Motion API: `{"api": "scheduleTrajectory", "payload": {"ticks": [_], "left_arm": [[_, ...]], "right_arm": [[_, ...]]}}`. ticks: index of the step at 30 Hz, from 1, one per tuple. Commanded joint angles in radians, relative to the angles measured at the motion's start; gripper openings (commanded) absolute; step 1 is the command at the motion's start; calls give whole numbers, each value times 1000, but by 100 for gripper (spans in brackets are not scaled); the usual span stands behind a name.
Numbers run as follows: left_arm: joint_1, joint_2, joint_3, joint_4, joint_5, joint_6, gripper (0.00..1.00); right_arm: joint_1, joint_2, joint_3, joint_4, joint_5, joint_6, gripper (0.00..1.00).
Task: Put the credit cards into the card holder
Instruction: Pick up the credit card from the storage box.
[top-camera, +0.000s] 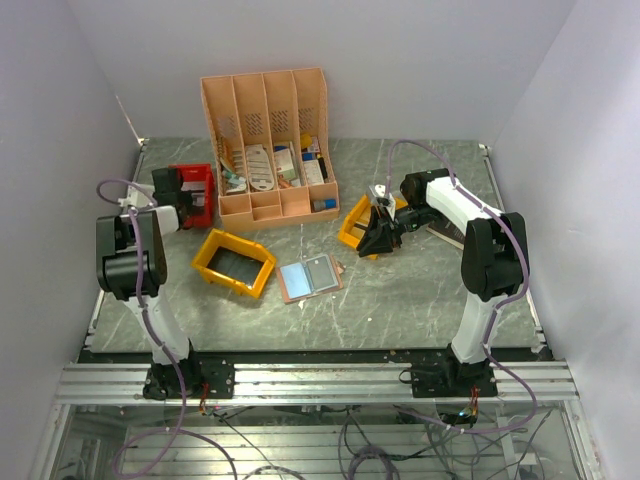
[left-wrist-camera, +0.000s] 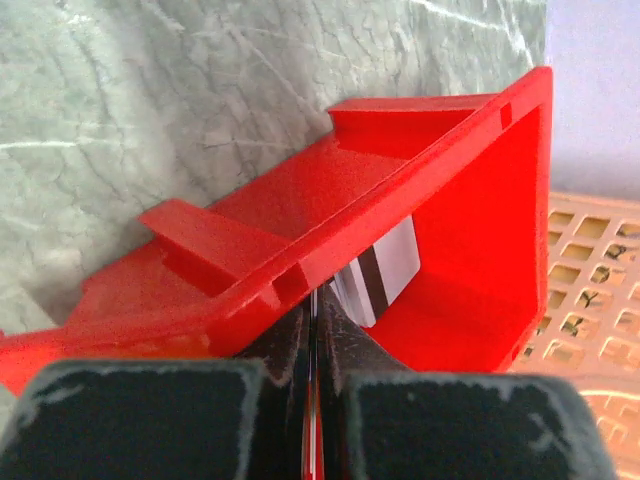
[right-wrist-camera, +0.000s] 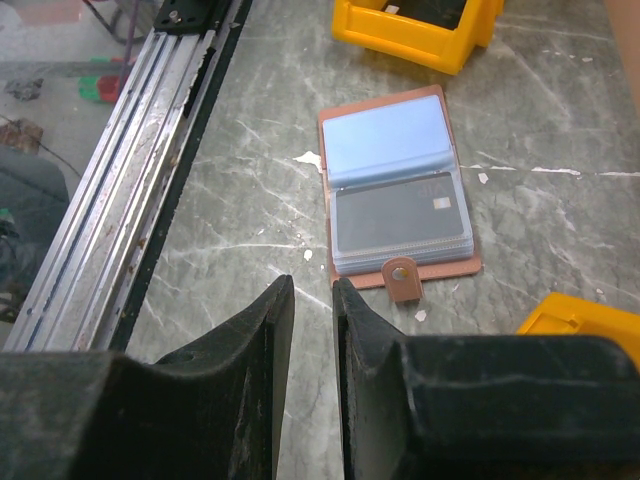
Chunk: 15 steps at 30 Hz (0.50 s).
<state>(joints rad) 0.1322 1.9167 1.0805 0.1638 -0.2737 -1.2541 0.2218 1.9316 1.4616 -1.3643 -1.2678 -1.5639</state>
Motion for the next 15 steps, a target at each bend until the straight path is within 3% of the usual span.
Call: {"api": "scheduleTrajectory", "payload": {"ticks": [1, 6, 15], "left_arm": [[35, -62, 10, 146, 187, 245, 7], [55, -26, 177, -67, 347, 581, 7], [74, 71, 378, -440, 453, 1019, 7]], "right_arm": [[-9, -20, -4, -15, -9, -4, 23], [-9, -24, -6, -14, -15, -3, 23], [-9, -29, -7, -14, -20, -1, 23]]}}
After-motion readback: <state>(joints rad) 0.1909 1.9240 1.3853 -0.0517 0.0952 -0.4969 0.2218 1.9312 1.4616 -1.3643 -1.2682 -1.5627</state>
